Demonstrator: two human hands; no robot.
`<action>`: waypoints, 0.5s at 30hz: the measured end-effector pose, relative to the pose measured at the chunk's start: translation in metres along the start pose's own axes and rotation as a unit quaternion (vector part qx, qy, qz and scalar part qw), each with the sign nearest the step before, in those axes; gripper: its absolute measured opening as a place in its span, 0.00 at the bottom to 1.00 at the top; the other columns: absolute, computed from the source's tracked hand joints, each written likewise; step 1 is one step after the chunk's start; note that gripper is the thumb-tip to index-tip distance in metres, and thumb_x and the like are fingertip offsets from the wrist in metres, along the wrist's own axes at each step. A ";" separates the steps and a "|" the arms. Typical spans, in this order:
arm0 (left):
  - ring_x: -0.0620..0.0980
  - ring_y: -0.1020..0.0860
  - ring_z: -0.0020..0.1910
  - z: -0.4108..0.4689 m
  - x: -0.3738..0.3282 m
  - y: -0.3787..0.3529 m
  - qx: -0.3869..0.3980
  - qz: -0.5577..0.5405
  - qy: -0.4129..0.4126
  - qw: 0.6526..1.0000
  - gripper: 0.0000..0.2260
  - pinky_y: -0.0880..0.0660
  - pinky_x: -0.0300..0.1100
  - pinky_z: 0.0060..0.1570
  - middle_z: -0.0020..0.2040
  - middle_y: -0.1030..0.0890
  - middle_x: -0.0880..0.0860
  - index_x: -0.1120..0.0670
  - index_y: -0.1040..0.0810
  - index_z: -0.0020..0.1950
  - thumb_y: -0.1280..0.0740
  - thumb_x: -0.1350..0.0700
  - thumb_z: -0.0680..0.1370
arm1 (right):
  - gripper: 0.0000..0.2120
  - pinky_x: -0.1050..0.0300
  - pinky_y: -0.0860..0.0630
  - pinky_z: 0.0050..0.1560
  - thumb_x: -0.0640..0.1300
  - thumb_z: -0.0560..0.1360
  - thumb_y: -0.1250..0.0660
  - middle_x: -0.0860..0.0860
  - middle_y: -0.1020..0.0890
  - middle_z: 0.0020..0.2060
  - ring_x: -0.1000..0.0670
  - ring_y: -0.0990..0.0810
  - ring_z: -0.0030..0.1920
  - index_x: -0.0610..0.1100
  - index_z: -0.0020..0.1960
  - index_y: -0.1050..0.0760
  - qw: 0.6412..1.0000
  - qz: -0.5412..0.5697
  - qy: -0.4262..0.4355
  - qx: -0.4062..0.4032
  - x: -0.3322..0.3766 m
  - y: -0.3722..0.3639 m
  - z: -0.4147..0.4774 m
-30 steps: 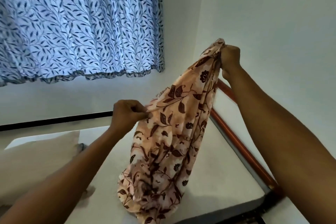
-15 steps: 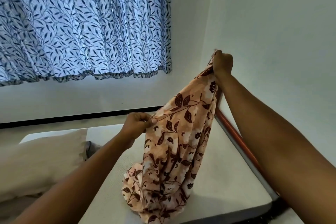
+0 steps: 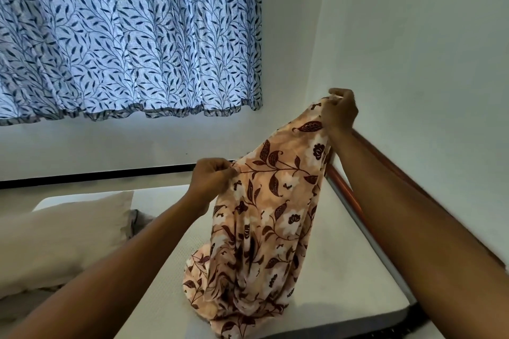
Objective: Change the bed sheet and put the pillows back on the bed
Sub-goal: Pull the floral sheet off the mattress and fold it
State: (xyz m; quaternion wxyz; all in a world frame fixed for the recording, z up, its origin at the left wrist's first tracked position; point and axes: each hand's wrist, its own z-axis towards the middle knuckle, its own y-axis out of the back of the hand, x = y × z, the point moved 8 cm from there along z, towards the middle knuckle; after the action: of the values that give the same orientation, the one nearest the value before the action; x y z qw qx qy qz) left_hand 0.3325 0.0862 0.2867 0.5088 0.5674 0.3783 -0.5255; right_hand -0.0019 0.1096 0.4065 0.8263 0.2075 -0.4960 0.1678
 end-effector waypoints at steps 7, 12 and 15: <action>0.63 0.17 0.40 0.000 -0.012 -0.012 0.038 0.021 -0.031 0.999 0.05 0.19 0.56 0.44 0.39 0.16 0.62 0.61 0.16 0.41 0.26 0.62 0.76 | 0.21 0.71 0.26 0.44 0.44 0.81 0.32 0.68 0.21 0.50 0.69 0.22 0.38 0.46 0.73 0.29 0.814 -0.061 0.126 0.563 0.018 -0.074 -0.130; 0.64 0.17 0.39 -0.005 -0.027 -0.019 0.083 0.058 -0.095 0.990 0.06 0.20 0.52 0.39 0.38 0.16 0.60 0.59 0.15 0.42 0.26 0.57 0.76 | 0.12 0.54 0.25 0.51 0.46 0.77 0.27 0.52 0.17 0.51 0.55 0.21 0.48 0.47 0.60 0.21 0.689 -0.207 0.235 0.653 0.003 -0.104 -0.173; 0.59 0.18 0.34 -0.007 -0.031 -0.015 0.071 0.065 -0.136 0.986 0.06 0.21 0.52 0.35 0.35 0.16 0.55 0.55 0.16 0.41 0.26 0.56 0.77 | 0.07 0.51 0.28 0.43 0.46 0.79 0.30 0.50 0.19 0.37 0.53 0.24 0.36 0.42 0.46 0.18 0.701 -0.242 0.265 0.616 0.011 -0.104 -0.160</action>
State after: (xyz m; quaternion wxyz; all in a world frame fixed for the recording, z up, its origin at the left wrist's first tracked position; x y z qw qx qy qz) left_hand 0.3150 0.0994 0.3142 0.5469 0.5489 0.2298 -0.5889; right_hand 0.1734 0.1030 0.3302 0.6233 0.7304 0.0247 0.2782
